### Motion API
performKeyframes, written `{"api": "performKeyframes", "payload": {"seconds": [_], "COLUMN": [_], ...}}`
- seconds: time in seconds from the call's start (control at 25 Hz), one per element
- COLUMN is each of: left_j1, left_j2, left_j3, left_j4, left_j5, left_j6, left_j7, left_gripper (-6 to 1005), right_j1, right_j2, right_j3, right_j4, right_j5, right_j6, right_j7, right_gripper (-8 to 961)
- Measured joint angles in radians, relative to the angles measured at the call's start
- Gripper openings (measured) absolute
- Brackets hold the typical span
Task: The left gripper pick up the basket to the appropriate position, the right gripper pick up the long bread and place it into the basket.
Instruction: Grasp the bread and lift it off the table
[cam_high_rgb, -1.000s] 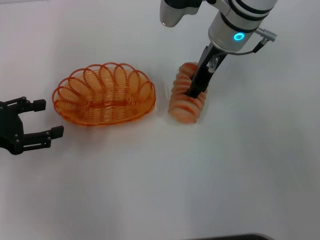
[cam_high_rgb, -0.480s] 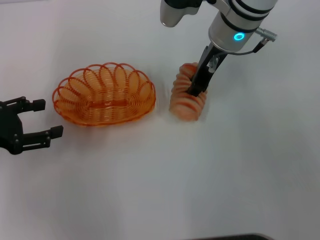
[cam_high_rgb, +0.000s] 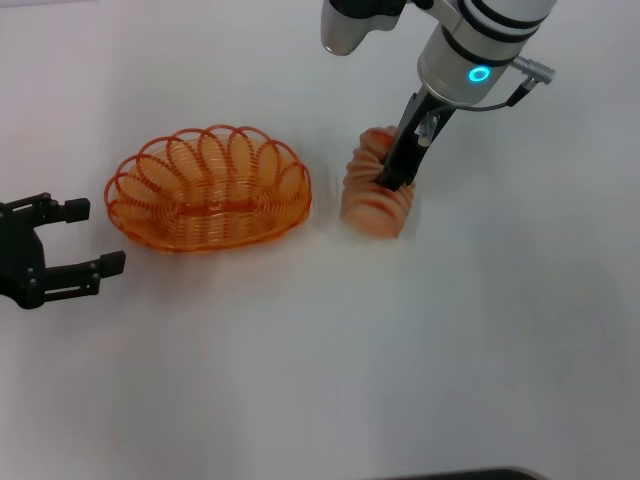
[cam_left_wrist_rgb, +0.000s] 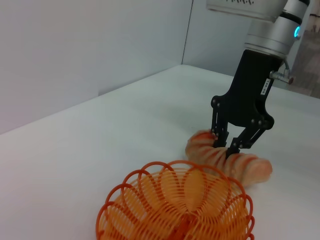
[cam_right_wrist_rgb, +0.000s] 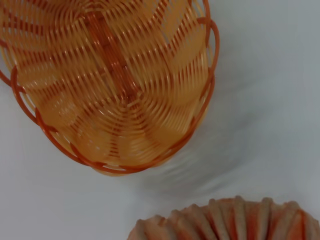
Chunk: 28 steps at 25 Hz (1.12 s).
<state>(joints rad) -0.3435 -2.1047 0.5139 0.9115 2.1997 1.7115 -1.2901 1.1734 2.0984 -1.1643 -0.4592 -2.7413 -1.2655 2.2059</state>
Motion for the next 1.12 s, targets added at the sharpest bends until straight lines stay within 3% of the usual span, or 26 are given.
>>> {"api": "performKeyframes", "payload": {"seconds": [0.8,1.12], "left_j1": [-0.003,-0.001], "left_j2": [0.002,0.002], "left_j3": [0.0,-0.002], "left_j4": [0.001,0.001], "left_j5": [0.0,0.0], "left_j6": [0.001,0.004], "left_j7": [0.0,0.0], "left_gripper": [813,813], "right_j1": [-0.005,-0.041], "right_j2": [-0.002,-0.007], "right_j3": [0.002,0.003], "right_j4": [-0.009,-0.097], "right_j5": [0.01,0.014], "right_j6": [-0.009,-0.038], "right_j7": [-0.001,0.004], "right_gripper": [208,195]}}
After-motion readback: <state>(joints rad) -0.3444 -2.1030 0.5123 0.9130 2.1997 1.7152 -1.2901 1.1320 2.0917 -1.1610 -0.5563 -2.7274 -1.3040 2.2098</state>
